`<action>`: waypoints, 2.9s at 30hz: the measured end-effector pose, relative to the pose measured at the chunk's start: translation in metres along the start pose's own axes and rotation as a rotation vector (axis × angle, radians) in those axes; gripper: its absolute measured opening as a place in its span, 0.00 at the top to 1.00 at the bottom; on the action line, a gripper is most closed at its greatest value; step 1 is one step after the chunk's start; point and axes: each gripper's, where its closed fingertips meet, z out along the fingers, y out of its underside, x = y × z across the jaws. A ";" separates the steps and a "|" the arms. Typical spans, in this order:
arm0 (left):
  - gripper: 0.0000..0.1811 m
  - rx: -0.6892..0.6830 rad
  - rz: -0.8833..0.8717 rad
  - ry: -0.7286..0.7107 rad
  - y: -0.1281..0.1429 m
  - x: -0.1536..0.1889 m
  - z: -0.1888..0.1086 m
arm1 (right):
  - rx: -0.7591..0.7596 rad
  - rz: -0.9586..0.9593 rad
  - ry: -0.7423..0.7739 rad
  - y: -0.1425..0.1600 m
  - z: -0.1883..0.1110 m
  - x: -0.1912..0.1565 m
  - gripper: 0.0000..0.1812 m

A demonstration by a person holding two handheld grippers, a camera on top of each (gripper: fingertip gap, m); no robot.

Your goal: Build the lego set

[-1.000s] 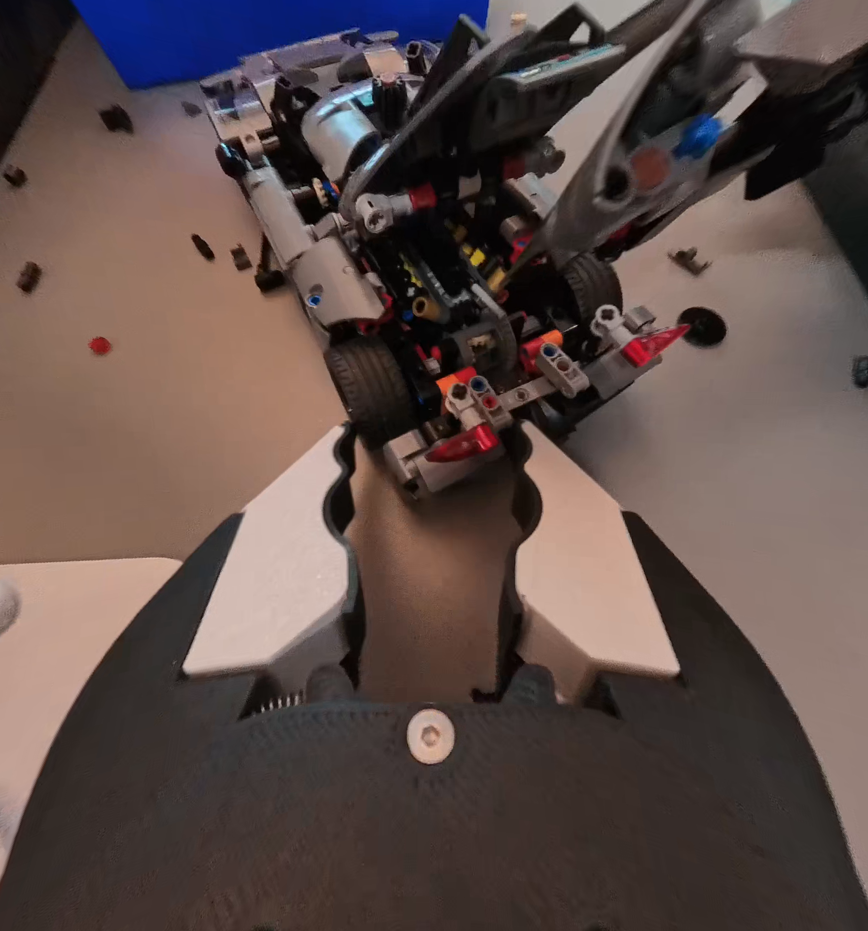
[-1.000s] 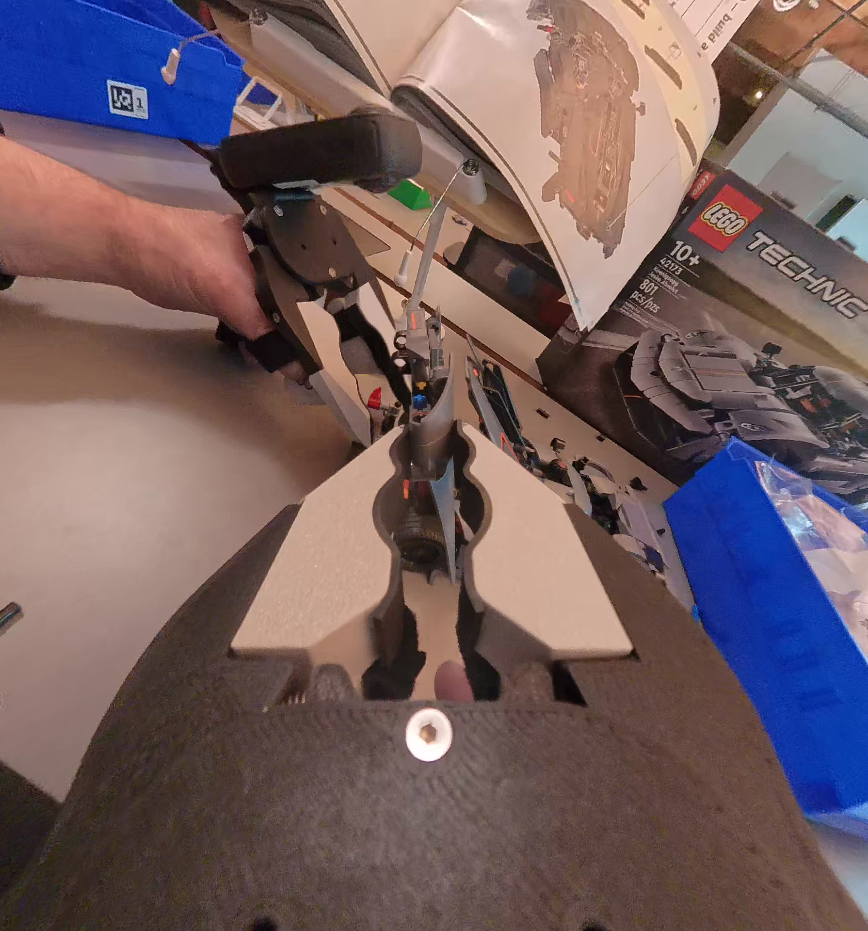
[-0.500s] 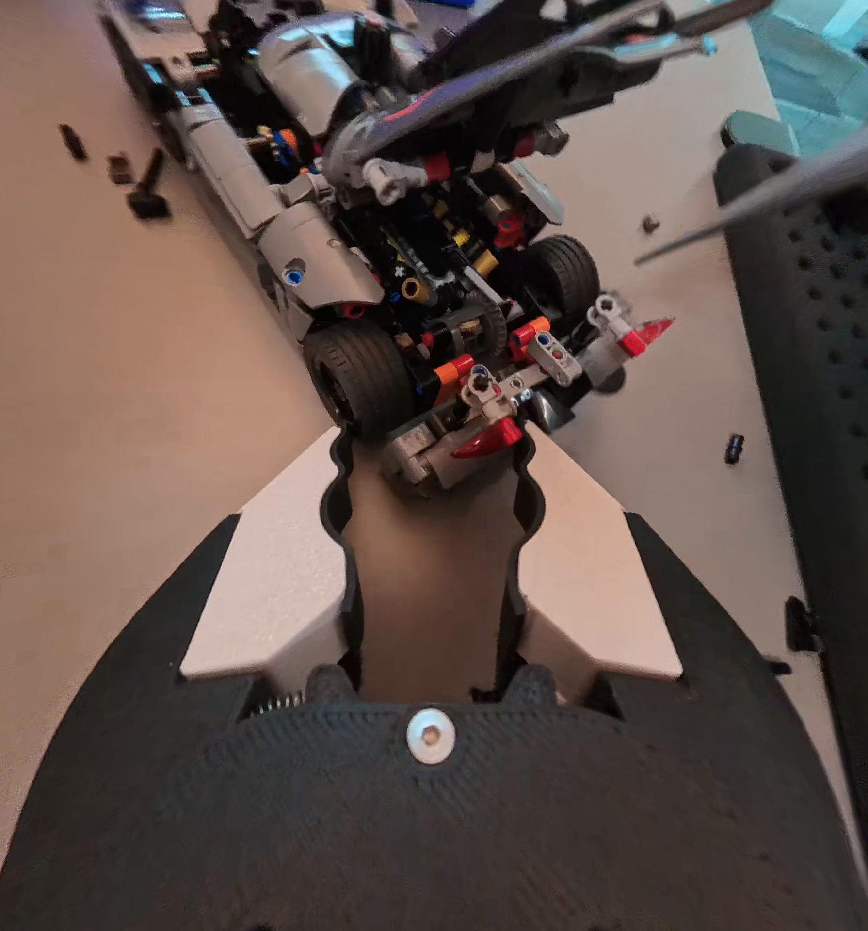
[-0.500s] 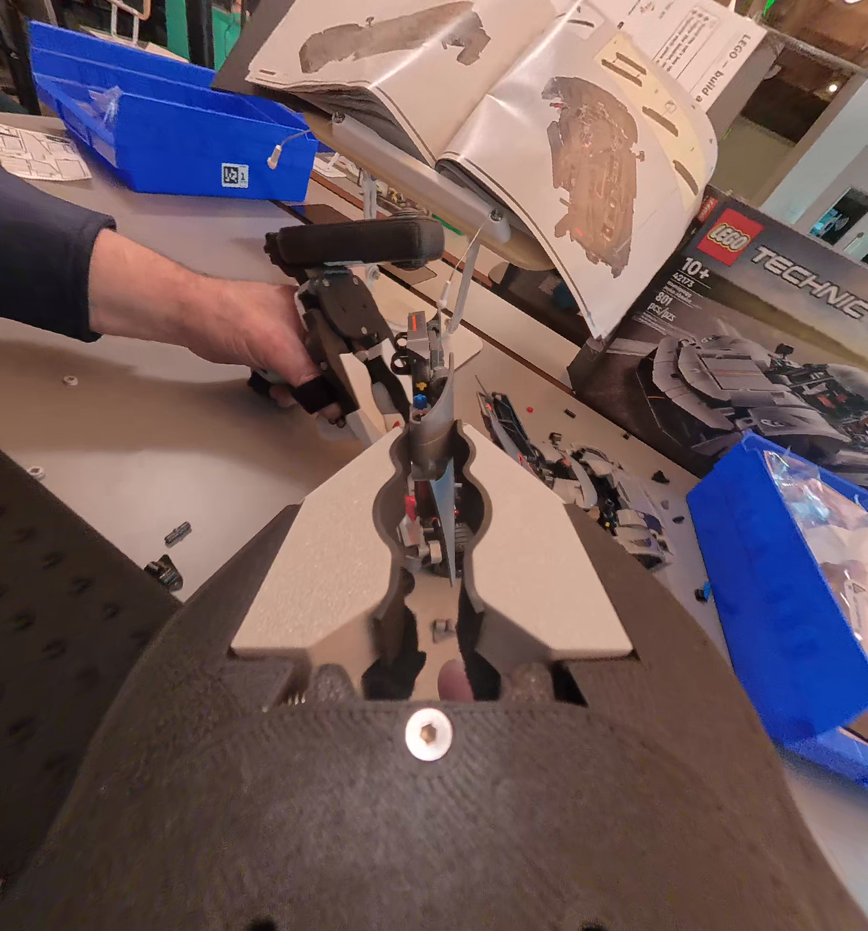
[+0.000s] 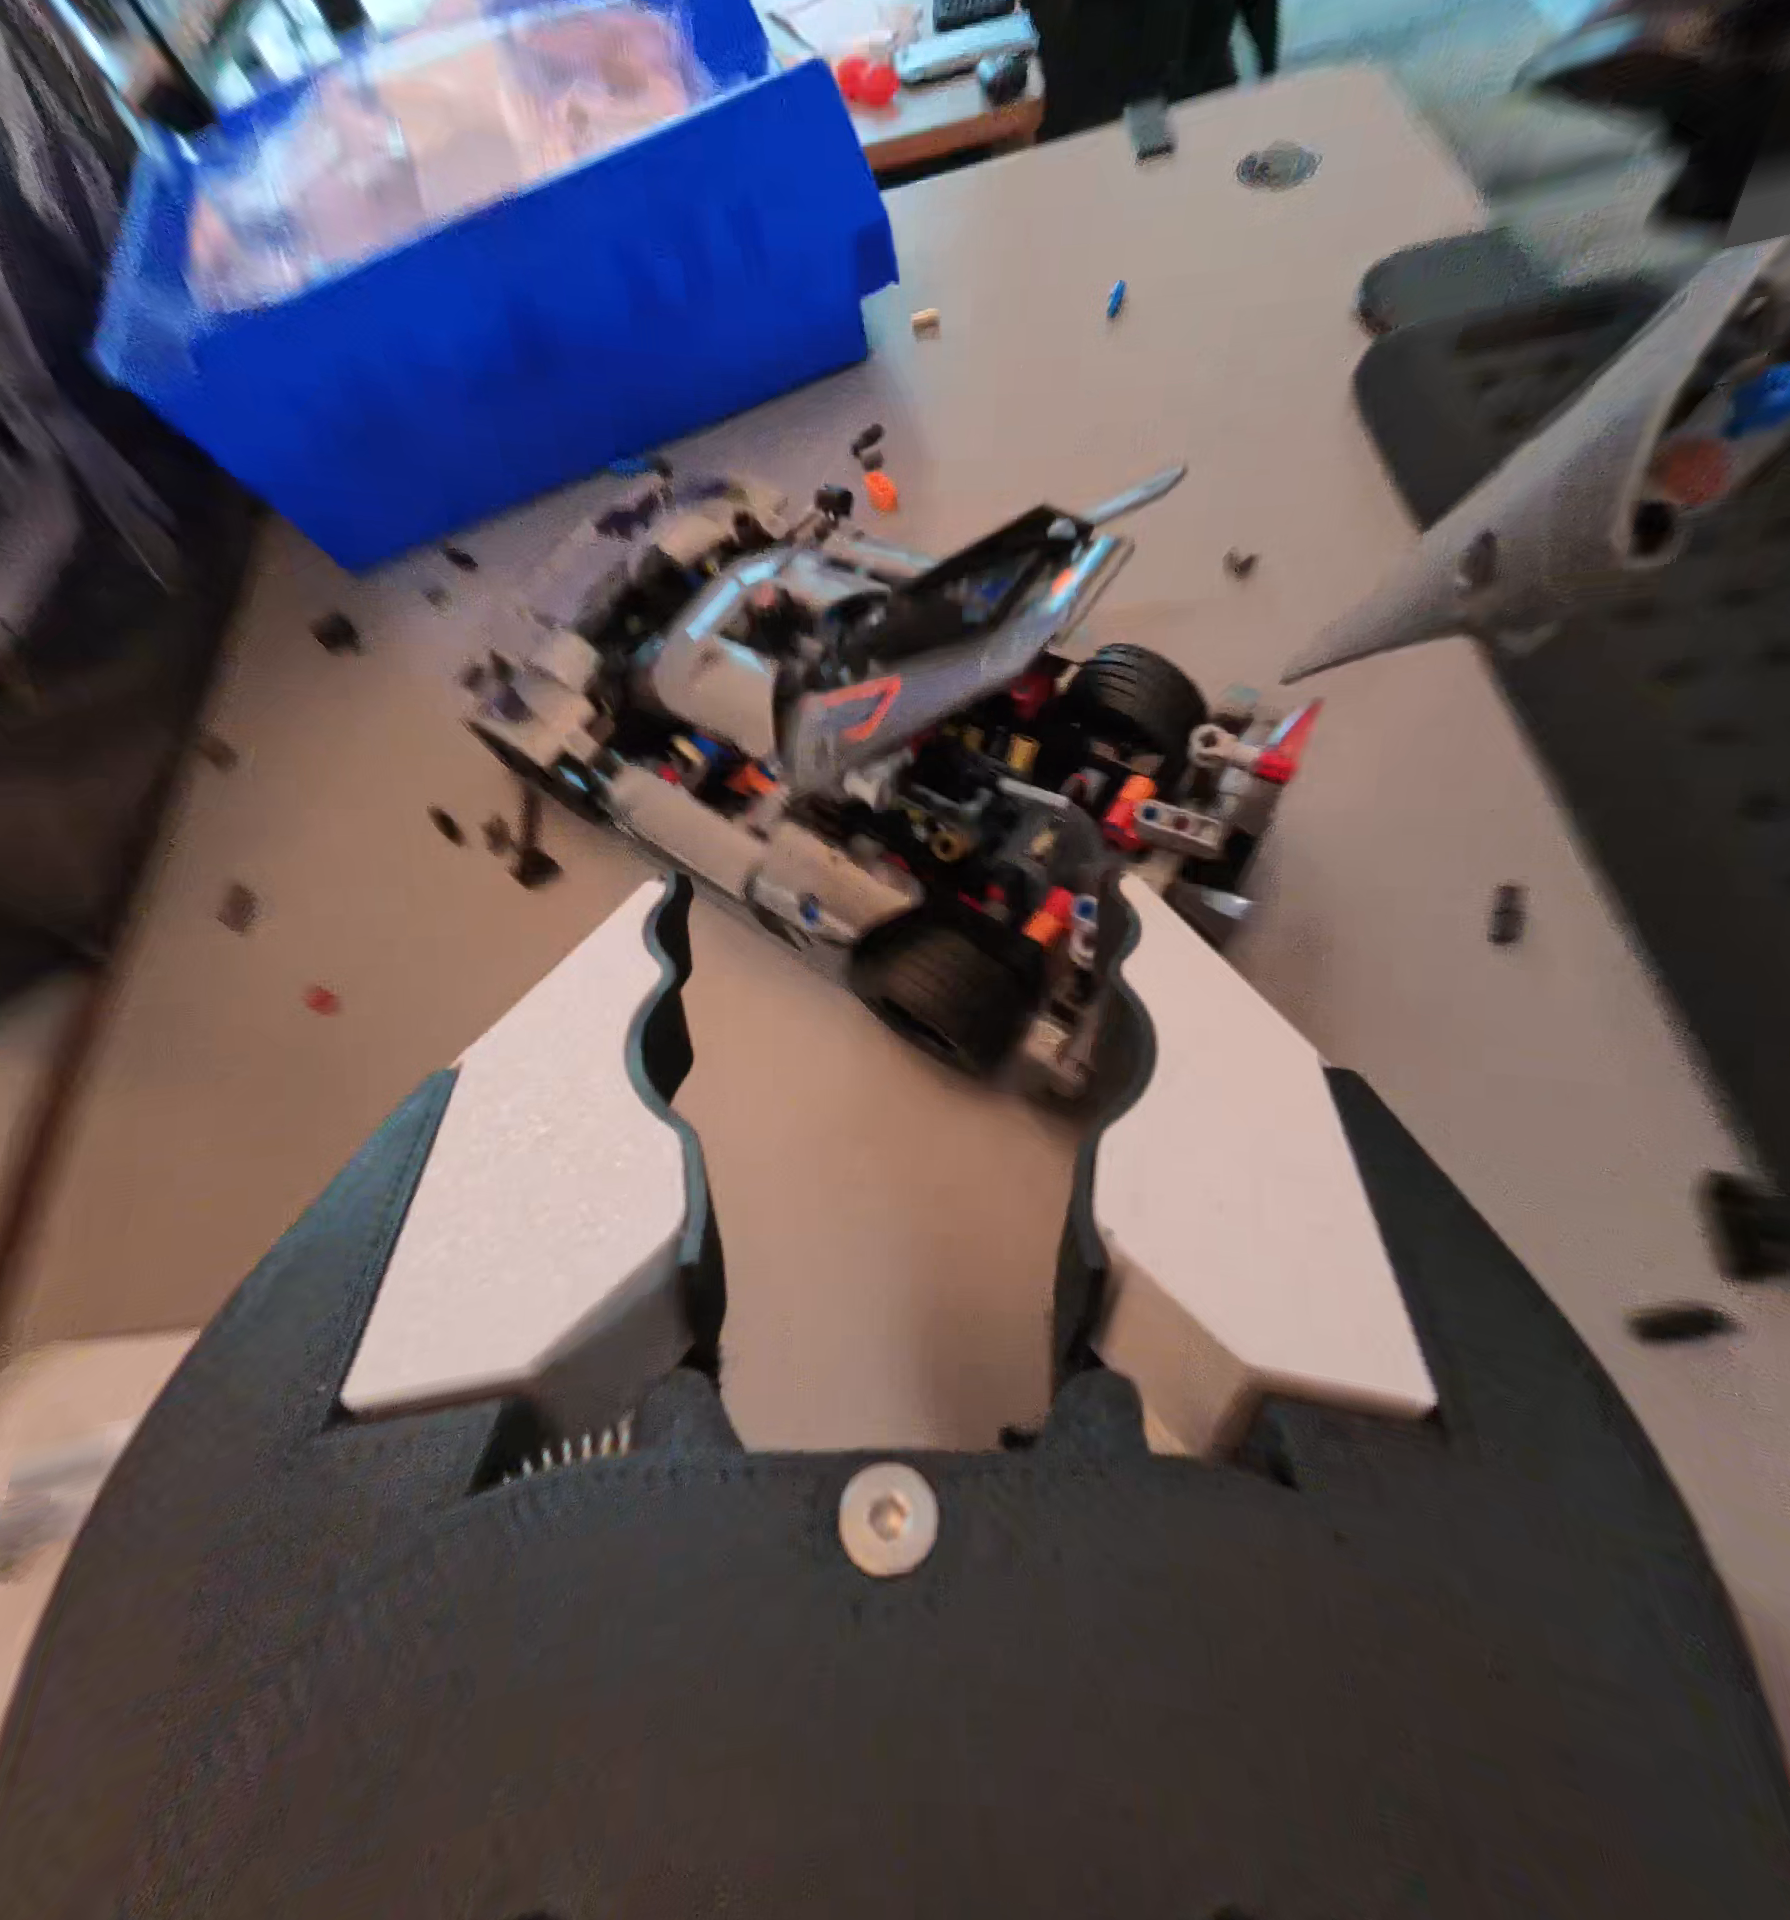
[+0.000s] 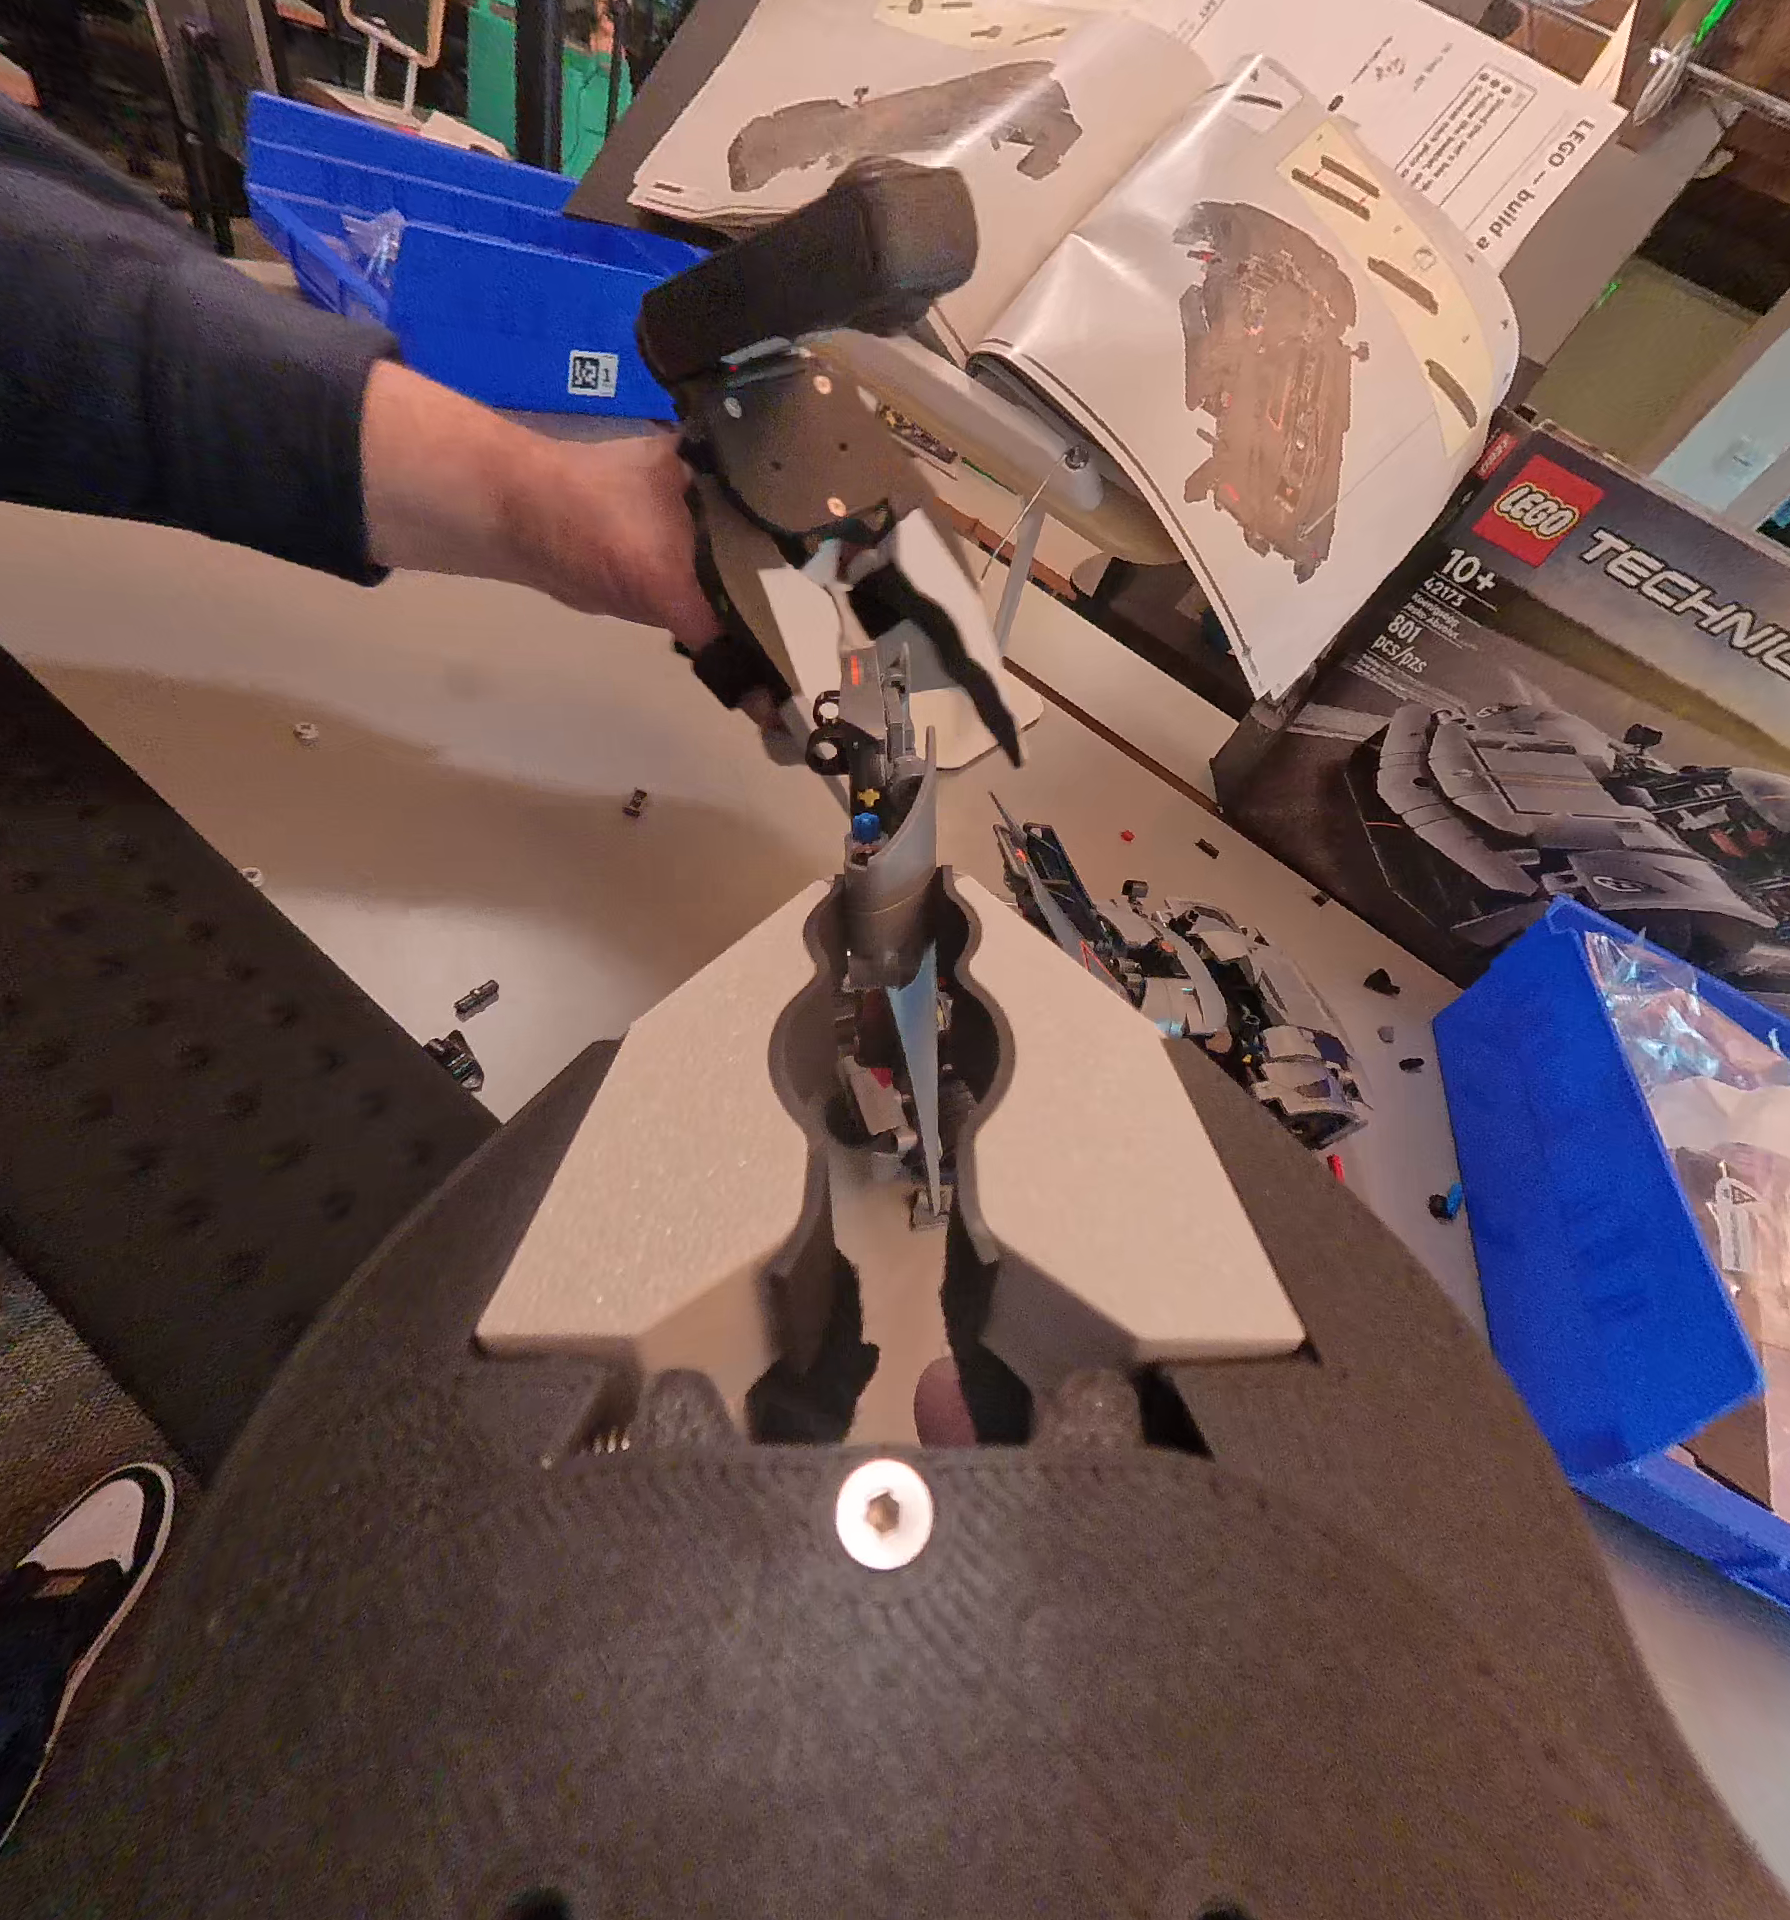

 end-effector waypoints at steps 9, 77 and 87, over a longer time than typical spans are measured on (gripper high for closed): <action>0.88 -0.066 0.439 -0.076 -0.024 0.004 0.051 | 0.003 -0.007 0.004 0.004 -0.006 0.006 0.93; 0.82 -0.016 -0.007 -0.012 -0.063 -0.002 0.085 | -0.170 -0.196 -0.216 0.068 -0.024 0.065 0.93; 0.72 0.024 0.123 -0.081 -0.071 0.000 0.079 | -0.115 -0.236 -0.291 0.061 -0.006 0.086 0.93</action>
